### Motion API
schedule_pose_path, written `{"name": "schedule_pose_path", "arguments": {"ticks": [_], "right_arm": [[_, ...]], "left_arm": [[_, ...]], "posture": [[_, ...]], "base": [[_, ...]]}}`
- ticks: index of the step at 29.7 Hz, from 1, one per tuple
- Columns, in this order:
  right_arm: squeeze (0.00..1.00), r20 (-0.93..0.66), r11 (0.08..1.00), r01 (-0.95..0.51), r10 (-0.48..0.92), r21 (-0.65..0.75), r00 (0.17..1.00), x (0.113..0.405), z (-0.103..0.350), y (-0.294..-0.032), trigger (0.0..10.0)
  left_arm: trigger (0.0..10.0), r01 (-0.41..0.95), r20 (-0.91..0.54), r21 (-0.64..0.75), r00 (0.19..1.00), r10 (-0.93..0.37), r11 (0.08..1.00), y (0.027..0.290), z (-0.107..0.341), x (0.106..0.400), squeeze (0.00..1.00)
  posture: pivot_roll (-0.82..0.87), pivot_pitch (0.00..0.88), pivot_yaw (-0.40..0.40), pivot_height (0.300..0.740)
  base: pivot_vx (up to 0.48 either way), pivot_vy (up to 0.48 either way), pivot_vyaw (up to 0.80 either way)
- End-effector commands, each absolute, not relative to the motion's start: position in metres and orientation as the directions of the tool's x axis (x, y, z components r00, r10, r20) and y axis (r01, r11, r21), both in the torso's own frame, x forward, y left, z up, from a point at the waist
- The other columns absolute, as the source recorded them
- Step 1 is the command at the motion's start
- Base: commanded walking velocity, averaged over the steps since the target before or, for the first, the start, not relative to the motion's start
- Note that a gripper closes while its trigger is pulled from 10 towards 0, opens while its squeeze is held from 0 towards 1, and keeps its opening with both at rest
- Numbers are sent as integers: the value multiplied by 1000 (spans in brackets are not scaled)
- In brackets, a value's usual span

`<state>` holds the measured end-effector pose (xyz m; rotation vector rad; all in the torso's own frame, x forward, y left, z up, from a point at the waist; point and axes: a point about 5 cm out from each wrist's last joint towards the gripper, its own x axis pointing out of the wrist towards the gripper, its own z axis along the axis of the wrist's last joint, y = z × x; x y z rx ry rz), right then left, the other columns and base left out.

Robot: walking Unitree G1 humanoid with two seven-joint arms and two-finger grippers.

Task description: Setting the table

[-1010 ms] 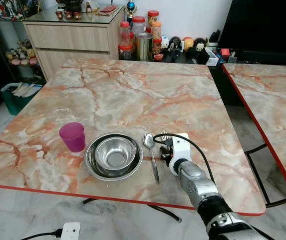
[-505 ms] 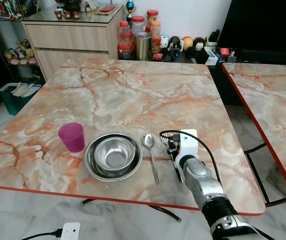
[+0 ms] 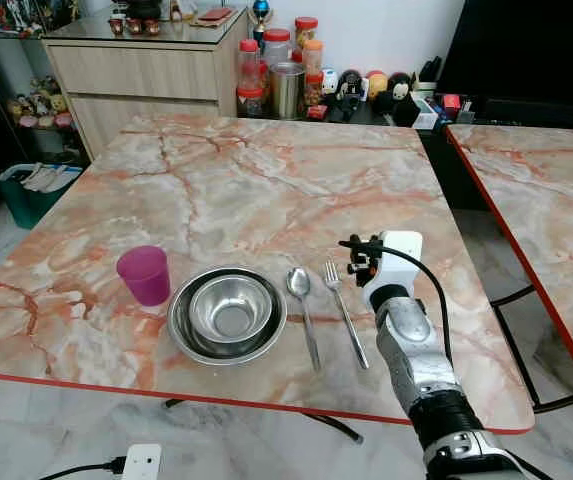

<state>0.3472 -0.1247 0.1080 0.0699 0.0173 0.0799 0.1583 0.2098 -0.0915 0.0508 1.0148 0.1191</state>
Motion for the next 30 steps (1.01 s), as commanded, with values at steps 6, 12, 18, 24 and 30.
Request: {"name": "schedule_pose_path", "arguments": {"ticks": [6,12,18,24,30], "right_arm": [[0,112,995,-74,66,68,991,350,127,-131,10000],[0,131,996,-70,61,63,989,350,130,-134,10000],[0,150,996,-72,63,57,987,349,131,-133,10000],[0,180,995,-85,74,56,981,349,136,-131,10000],[0,176,995,-89,79,52,981,348,134,-131,10000]], "left_arm": [[10000,-65,-848,108,515,126,992,210,-93,155,0],[10000,-62,-848,110,514,126,992,210,-93,154,0],[10000,-60,-848,111,514,126,992,209,-94,153,0],[10000,-58,-848,113,515,127,992,210,-94,153,0],[10000,-59,-847,114,516,128,992,209,-94,153,0]], "posture": [[92,0,-46,728],[91,0,-46,728],[93,0,-47,728],[93,0,-47,728],[93,0,-47,728]], "base": [[0,480,0],[0,480,0],[0,480,0],[0,480,0],[0,480,0]]}}
